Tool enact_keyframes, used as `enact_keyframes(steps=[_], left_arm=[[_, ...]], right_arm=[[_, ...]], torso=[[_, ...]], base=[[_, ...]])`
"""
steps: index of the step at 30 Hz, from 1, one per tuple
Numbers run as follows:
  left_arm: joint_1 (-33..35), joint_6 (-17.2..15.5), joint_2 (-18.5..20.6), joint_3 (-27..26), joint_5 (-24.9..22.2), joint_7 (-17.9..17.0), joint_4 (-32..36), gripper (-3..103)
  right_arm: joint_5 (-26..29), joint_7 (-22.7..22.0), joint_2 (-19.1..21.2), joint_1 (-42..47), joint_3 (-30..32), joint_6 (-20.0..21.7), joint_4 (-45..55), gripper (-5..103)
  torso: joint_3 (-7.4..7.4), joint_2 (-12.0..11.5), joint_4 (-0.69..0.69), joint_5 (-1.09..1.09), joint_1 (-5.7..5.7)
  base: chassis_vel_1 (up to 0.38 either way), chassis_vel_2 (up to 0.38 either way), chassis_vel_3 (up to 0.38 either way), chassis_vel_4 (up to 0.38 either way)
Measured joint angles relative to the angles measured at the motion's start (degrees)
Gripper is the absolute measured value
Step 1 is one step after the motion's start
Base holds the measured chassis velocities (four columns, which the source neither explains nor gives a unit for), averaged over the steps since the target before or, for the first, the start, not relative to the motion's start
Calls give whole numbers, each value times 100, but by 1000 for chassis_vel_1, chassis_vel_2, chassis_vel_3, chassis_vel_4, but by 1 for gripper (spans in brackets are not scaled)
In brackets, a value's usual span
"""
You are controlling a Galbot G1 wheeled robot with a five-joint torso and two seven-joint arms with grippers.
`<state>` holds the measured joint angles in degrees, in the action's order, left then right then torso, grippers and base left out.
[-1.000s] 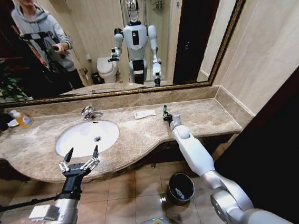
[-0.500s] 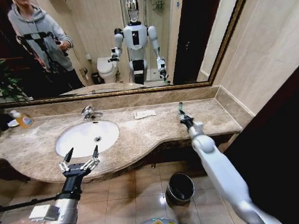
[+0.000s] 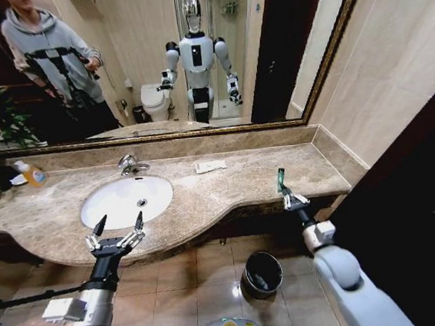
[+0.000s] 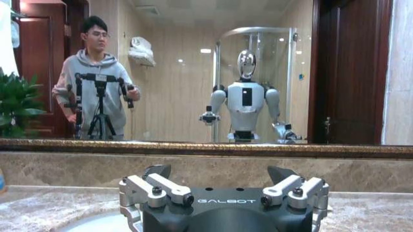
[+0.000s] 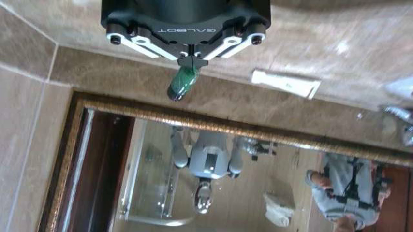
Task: Pick up the trash from the sink and place it in the trash bin.
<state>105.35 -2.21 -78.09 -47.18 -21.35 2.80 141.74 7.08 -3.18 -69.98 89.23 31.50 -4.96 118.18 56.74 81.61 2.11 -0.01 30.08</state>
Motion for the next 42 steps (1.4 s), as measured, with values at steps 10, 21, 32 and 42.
enact_keyframes(steps=[10, 21, 32, 42], left_arm=[[0, 0, 0, 0, 0, 0, 0, 100], [0, 0, 0, 0, 0, 0, 0, 100], [0, 0, 0, 0, 0, 0, 0, 100], [0, 0, 0, 0, 0, 0, 0, 100]], right_arm=[[-533, 206, -831, 1042, 40, -756, -642, 0], [-865, 548, -942, 517, -49, -977, -3111, 0], [-1816, 1060, -1052, -651, -201, -1212, -5627, 0], [-2222, 1153, -1215, -1921, -273, -1197, -7305, 0]], torso=[[0, 0, -1, -1, 0], [1, 0, 0, 1, 0], [1, -1, 0, 0, 1], [1, -1, 0, 1, 1]], base=[[0, 0, 0, 0], [0, 0, 0, 0], [0, 0, 0, 0], [0, 0, 0, 0]])
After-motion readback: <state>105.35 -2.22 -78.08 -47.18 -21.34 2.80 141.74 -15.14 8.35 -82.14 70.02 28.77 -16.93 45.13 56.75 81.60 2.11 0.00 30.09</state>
